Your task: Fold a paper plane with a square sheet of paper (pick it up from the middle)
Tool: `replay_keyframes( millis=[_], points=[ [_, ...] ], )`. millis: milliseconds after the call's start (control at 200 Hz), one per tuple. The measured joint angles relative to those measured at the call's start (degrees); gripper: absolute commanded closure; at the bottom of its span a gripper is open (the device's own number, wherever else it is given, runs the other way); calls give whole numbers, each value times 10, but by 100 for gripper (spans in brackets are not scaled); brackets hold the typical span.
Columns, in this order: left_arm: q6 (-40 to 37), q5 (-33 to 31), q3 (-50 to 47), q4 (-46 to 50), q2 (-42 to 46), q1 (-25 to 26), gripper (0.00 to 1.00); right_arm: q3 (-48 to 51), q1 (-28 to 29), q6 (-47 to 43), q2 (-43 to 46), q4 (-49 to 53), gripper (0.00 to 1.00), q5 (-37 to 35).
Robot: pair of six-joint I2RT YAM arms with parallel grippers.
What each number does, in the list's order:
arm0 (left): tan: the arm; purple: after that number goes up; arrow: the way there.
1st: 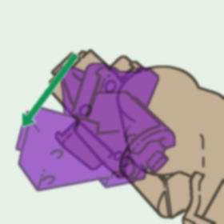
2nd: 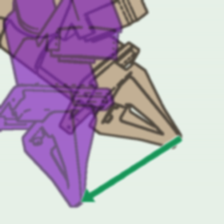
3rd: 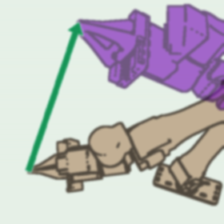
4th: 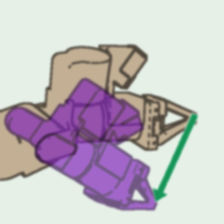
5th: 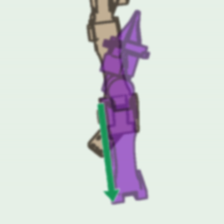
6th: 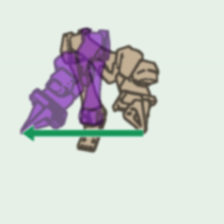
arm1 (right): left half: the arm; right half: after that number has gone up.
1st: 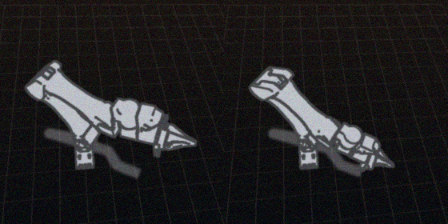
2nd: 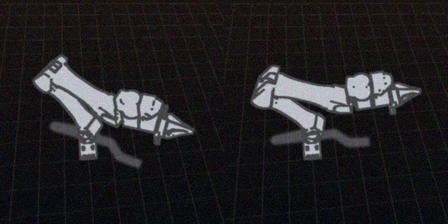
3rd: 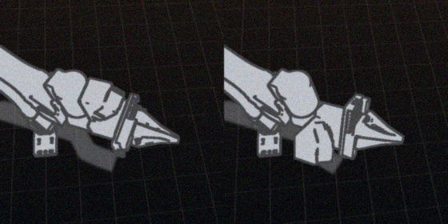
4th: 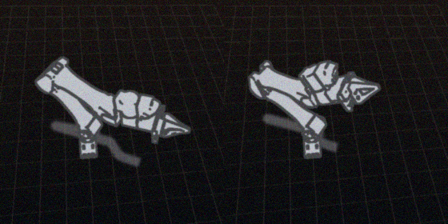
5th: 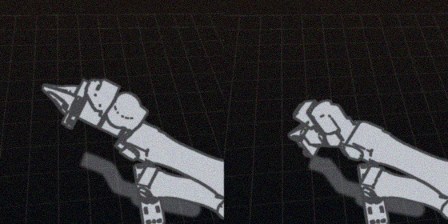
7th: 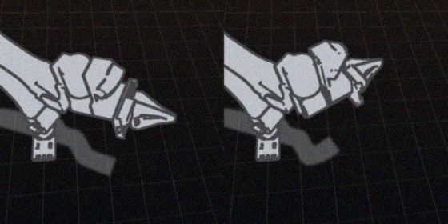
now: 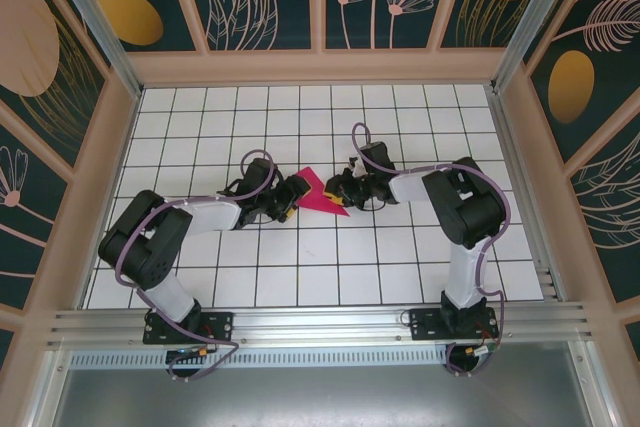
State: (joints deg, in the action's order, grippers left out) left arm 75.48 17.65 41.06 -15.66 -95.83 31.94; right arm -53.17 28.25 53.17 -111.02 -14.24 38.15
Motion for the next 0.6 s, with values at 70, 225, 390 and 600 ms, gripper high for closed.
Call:
replay_keyframes(
  millis=[70, 225, 390, 600],
  points=[
    [0, 2, 0, 0, -5, 0, 31, 1, -1, 0, -1, -2, 75, 5],
    [0, 6, 1, 0, -13, 0, 32, 1, -2, 2, -2, -4, 75, 8],
    [0, 17, 16, -8, -28, 0, 36, 3, -3, 2, -2, -7, 75, 10],
    [0, 29, 28, -16, -50, 0, 41, 5, -4, 2, -2, -13, 73, 13]
  ],
)
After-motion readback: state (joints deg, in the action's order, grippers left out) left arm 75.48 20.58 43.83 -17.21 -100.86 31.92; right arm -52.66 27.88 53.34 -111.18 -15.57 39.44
